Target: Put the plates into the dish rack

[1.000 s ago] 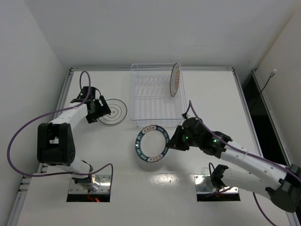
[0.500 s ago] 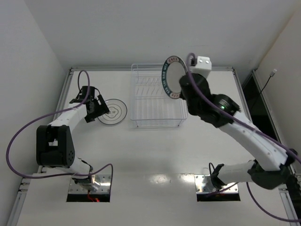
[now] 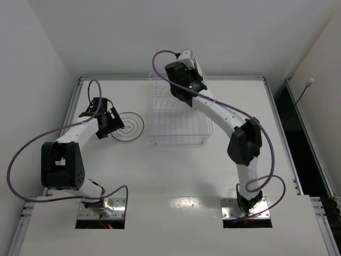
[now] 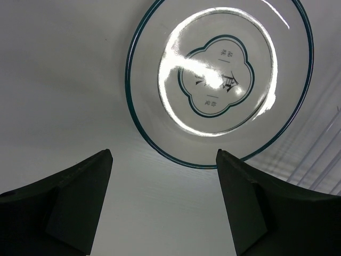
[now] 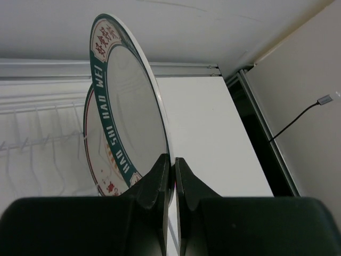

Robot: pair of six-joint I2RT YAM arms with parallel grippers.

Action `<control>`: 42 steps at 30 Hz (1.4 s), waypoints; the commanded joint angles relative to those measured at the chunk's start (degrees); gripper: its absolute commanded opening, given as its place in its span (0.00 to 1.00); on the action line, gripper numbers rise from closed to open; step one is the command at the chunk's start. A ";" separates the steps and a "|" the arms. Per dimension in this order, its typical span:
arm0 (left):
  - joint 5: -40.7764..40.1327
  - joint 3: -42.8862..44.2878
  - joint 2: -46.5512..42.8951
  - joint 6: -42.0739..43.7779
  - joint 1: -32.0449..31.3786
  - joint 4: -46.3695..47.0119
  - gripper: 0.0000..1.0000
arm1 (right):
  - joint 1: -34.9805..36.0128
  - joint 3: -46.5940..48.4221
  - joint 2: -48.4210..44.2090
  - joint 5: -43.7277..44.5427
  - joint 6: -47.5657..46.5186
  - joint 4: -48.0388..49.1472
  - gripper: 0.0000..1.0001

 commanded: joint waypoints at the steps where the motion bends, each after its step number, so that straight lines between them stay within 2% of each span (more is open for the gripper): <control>1: 0.85 1.48 -1.02 -0.28 0.23 -0.18 0.76 | -2.57 8.50 3.44 1.31 -3.09 2.00 0.00; 4: 0.85 1.48 -0.50 -0.28 0.23 -0.18 0.76 | -4.07 10.54 7.14 -2.19 -1.86 -0.03 0.00; 10: 0.85 1.48 -0.50 -0.28 0.23 -0.18 0.76 | -5.22 11.24 8.90 -7.39 4.38 -3.21 0.00; 16: 0.32 1.48 0.03 -0.28 0.23 -0.18 0.76 | -5.22 6.77 8.90 -9.15 8.07 -4.09 0.00; 23: 0.32 1.48 0.03 -0.28 0.23 -0.18 0.76 | -4.16 4.55 4.95 -5.73 8.08 -2.07 0.00; 26: 0.32 1.48 0.03 -0.28 0.23 -0.18 0.76 | -4.16 7.54 4.25 -3.19 5.54 -2.07 0.00; 32: 0.32 1.48 0.03 -0.28 0.23 -0.18 0.76 | -2.41 8.87 2.14 -0.28 -1.41 4.16 0.00; 42: 0.32 1.48 0.03 -0.28 0.23 -0.18 0.76 | -1.88 8.08 3.27 -1.07 0.52 2.94 0.00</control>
